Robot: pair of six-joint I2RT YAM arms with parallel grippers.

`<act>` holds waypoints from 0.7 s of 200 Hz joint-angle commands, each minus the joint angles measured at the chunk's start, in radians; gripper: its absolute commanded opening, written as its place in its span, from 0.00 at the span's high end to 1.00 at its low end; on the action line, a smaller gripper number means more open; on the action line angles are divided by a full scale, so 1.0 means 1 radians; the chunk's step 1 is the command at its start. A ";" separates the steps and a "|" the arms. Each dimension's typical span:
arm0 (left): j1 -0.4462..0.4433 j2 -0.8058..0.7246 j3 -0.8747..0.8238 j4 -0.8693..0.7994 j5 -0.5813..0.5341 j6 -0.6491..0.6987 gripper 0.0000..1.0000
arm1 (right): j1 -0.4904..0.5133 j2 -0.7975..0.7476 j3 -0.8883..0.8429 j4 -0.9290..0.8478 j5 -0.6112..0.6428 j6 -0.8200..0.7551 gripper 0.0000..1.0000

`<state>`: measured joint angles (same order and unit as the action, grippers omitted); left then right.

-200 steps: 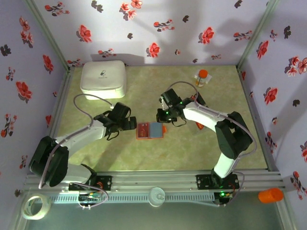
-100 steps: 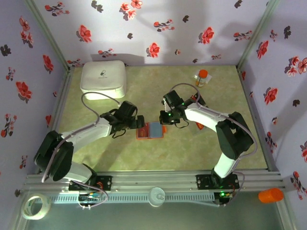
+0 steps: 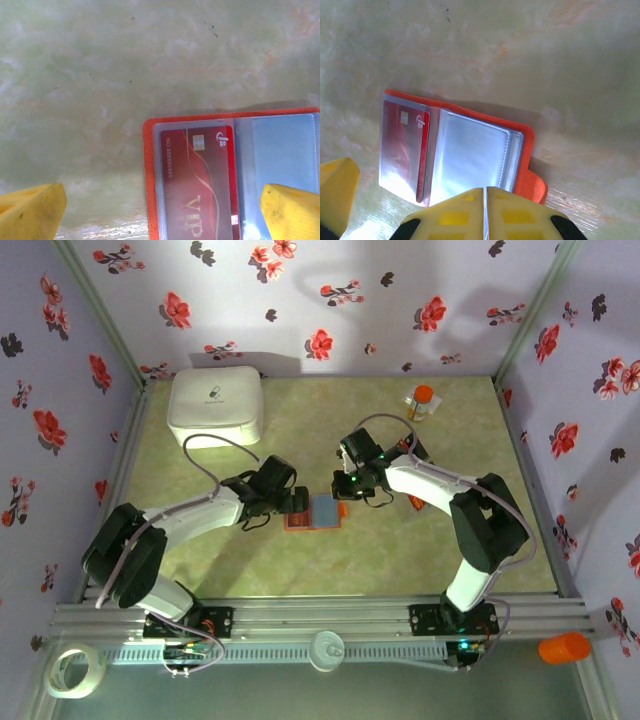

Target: Put the credit cards into the card holder

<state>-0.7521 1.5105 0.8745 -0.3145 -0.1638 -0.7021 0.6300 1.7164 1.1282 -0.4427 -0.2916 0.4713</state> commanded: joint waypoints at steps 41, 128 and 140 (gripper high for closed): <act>-0.020 0.040 0.013 0.018 0.001 -0.023 0.00 | 0.009 0.066 0.026 0.028 -0.045 0.011 0.89; -0.040 0.063 0.021 0.019 0.001 -0.028 0.00 | 0.013 0.145 0.068 0.035 -0.054 0.007 0.89; -0.043 0.066 0.021 0.019 0.001 -0.030 0.00 | 0.012 0.153 0.070 0.033 -0.053 0.003 0.89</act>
<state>-0.7830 1.5589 0.8745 -0.3058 -0.1635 -0.7086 0.6357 1.8477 1.1683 -0.4141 -0.3355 0.4747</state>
